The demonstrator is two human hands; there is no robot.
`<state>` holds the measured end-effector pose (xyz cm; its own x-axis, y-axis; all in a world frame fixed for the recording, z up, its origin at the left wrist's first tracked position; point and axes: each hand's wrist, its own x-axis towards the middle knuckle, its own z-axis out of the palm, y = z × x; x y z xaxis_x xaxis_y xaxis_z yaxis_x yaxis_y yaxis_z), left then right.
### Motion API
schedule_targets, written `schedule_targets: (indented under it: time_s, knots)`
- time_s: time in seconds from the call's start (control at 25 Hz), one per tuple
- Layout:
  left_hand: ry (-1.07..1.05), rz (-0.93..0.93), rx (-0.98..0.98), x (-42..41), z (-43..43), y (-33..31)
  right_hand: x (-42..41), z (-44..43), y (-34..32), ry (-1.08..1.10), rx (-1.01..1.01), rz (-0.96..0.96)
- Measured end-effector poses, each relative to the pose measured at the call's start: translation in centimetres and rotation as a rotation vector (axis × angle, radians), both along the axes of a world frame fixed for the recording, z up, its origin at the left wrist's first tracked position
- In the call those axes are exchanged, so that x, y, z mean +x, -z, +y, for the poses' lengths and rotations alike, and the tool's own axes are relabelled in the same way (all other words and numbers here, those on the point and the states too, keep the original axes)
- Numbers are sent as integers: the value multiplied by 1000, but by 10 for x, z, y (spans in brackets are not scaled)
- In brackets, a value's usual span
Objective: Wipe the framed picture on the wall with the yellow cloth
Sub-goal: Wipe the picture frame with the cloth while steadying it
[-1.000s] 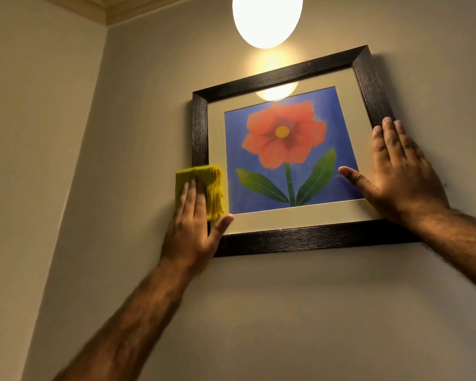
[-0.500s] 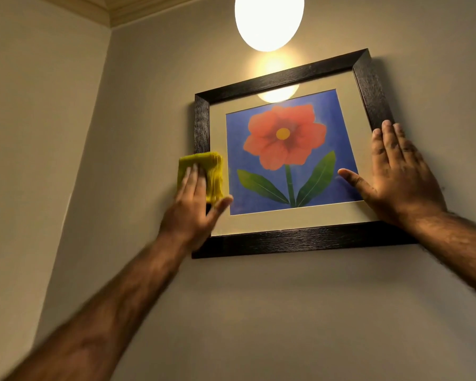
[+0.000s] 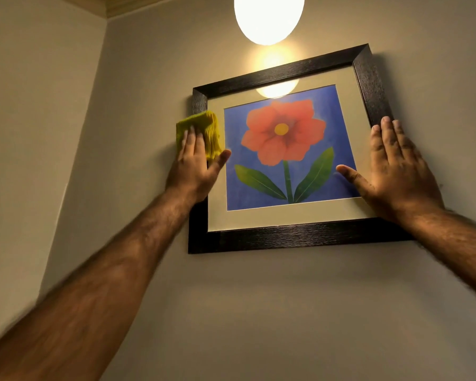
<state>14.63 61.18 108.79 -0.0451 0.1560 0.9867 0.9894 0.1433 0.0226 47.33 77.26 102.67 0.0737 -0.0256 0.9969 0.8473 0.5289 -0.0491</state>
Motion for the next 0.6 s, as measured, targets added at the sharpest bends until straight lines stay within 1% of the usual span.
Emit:
schedule_targets:
  time_s: [0.16, 0.24, 0.28, 0.36, 0.48, 0.56, 0.6]
  knots:
    - [12, 41, 1, -8, 1, 99, 0, -1, 0, -9, -6, 3]
    - [-10, 50, -25, -9, -2, 132, 0, -3, 1, -20, -16, 2]
    - [-12, 45, -40, -8, -5, 137, 0, -4, 2, -27, -20, 0]
    - [-1, 27, -47, -1, -15, 133, 0, -6, 5, -37, -28, 4]
    - [47, 3, 48, 3, -38, 109, 0, -6, 15, -41, -36, 3]
    - [19, 22, 91, 2, -55, 88, 0, -7, 19, -38, -39, 9]
    - [-5, 16, 67, 1, -61, 78, 0, -7, 21, -36, -41, 6]
